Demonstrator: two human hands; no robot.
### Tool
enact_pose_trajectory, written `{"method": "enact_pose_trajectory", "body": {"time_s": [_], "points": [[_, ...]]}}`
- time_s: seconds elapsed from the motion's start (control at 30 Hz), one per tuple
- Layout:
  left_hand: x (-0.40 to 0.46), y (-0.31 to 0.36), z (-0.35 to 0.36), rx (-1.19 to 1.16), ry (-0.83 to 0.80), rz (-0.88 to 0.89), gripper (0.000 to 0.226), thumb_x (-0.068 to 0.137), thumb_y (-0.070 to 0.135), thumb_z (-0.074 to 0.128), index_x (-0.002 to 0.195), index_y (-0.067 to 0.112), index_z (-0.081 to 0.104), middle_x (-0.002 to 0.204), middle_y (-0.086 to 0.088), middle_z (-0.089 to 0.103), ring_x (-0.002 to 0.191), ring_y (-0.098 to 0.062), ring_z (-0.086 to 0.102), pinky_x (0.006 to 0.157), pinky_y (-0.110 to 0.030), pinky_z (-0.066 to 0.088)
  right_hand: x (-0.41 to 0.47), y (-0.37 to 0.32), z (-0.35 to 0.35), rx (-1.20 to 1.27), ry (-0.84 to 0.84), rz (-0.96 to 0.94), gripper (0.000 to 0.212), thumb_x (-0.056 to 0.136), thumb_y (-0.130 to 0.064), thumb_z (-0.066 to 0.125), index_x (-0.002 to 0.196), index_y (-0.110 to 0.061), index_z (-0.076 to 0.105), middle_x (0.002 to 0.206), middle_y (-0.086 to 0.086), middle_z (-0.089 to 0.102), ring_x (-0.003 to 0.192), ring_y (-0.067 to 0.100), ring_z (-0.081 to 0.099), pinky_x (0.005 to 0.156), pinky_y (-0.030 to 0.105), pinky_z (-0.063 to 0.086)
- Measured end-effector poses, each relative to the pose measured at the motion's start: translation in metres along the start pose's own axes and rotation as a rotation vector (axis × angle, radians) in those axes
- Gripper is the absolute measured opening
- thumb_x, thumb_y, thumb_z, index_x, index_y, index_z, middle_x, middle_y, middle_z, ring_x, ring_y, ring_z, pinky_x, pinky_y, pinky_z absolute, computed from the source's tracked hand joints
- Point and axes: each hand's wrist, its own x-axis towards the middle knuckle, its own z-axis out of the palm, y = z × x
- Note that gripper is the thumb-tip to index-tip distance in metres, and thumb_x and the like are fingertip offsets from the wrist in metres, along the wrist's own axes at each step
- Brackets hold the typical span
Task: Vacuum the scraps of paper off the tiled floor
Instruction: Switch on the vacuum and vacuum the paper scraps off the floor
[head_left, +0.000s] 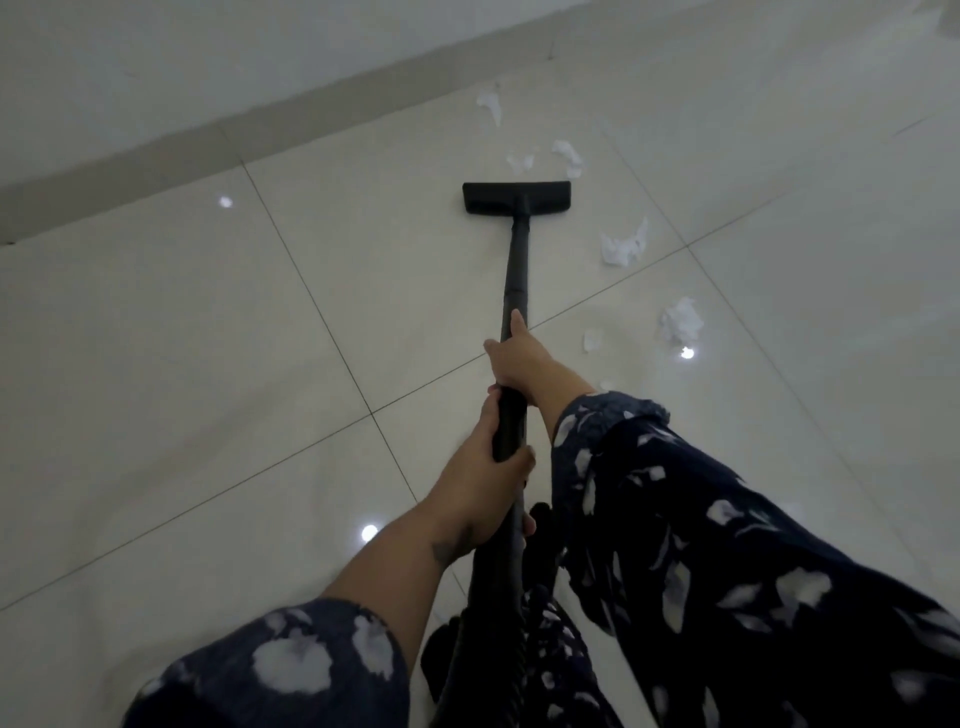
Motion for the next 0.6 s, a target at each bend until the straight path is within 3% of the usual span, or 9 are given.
{"method": "enact_pose_trajectory", "body": {"time_s": [0.13,0.2,0.33,0.43,0.6], "points": [[0.024,0.016,-0.014,0.009,0.004,-0.002,0.069,0.103,0.017,0.047,0.153,0.050,0.012,0.096,-0.033,0.058,0.045,-0.020,0.056,0.043,-0.023,0.050,0.023,-0.016,-0.009,0.198,0.023,-0.025,0.063,0.099,-0.020,0.041,0.152,-0.022,0.006,0.147,0.017,0.038,0.128,0.035,0.047,0.106,0.043,0.043],[0.036,0.029,-0.018,0.000,0.009,-0.005,0.069,0.103,0.016,0.047,0.153,0.050,0.013,0.100,-0.038,0.059,0.043,-0.019,0.057,0.042,-0.024,0.050,0.036,-0.026,-0.020,0.135,0.003,-0.004,0.064,0.100,-0.020,0.038,0.153,-0.020,0.001,0.148,0.016,0.037,0.127,0.034,0.048,0.106,0.040,0.042],[0.059,0.050,-0.019,-0.023,0.017,-0.011,0.070,0.102,0.014,0.045,0.152,0.052,0.014,0.092,-0.024,0.056,0.042,-0.017,0.056,0.042,-0.022,0.049,0.060,-0.045,-0.043,0.036,0.003,0.064,0.069,0.101,-0.026,0.037,0.152,-0.027,-0.010,0.144,0.016,0.042,0.119,0.033,0.052,0.105,0.045,0.042],[0.080,0.066,-0.024,-0.030,0.032,-0.004,0.071,0.101,0.014,0.045,0.153,0.051,0.014,0.093,-0.023,0.056,0.043,-0.017,0.056,0.042,-0.022,0.049,0.080,-0.058,-0.057,0.020,0.011,0.071,0.070,0.100,-0.030,0.038,0.152,-0.032,-0.009,0.139,0.017,0.048,0.115,0.033,0.055,0.103,0.046,0.044],[0.115,0.099,-0.035,-0.043,0.056,0.027,0.068,0.102,0.012,0.045,0.153,0.047,0.017,0.094,-0.025,0.056,0.041,-0.016,0.056,0.042,-0.022,0.049,0.115,-0.086,-0.083,-0.090,-0.010,0.010,0.065,0.101,-0.026,0.035,0.152,-0.024,-0.005,0.151,0.014,0.034,0.120,0.034,0.052,0.104,0.046,0.043]]}}
